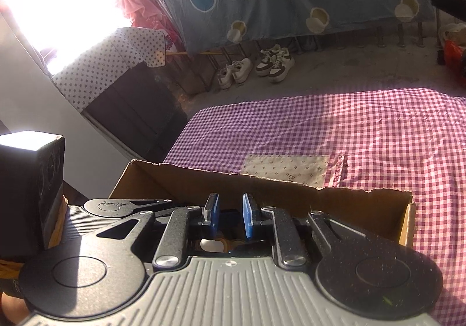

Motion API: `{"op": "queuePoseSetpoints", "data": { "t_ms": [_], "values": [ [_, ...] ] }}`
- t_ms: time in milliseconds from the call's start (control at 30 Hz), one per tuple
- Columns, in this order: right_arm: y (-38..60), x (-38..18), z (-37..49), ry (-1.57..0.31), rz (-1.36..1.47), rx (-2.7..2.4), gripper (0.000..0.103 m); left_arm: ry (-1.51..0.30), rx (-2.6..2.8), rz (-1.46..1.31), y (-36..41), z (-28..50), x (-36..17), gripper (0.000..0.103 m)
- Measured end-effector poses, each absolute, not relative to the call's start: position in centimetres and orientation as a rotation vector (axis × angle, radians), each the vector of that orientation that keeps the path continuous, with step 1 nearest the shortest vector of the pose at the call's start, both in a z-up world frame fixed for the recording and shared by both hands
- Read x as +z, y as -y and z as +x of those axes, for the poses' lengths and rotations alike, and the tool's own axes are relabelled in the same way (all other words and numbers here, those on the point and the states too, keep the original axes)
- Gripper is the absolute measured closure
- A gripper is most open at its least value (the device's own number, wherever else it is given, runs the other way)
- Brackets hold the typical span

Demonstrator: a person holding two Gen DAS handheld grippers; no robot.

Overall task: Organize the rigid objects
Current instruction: 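Lower the green dropper bottle into the box and release it, then withdraw the open left tool from the box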

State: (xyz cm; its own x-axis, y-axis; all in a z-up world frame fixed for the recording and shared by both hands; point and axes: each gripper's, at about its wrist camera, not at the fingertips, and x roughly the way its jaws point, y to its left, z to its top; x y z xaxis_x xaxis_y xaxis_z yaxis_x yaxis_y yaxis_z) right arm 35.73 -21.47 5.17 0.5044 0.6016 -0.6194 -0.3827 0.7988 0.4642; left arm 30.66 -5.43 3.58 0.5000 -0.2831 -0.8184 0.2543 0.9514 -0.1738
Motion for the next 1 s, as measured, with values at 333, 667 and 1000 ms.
{"op": "queuePoseSetpoints", "data": {
  "t_ms": [333,667,1000],
  "values": [
    [25.8,11.8,27.3,-0.7,0.343,0.584,0.083,-0.902,-0.361,-0.04,4.8,25.7,8.7,0.024],
    [30.9,13.0,11.8,-0.508,0.59,0.685,0.062,-0.727,-0.482,0.002,1.2,14.4,12.0,0.002],
    [29.0,3.8,6.0,-0.639,0.787,0.587,0.061,-0.727,-0.515,0.021,1.4,7.4,6.7,0.002]
  ]
}}
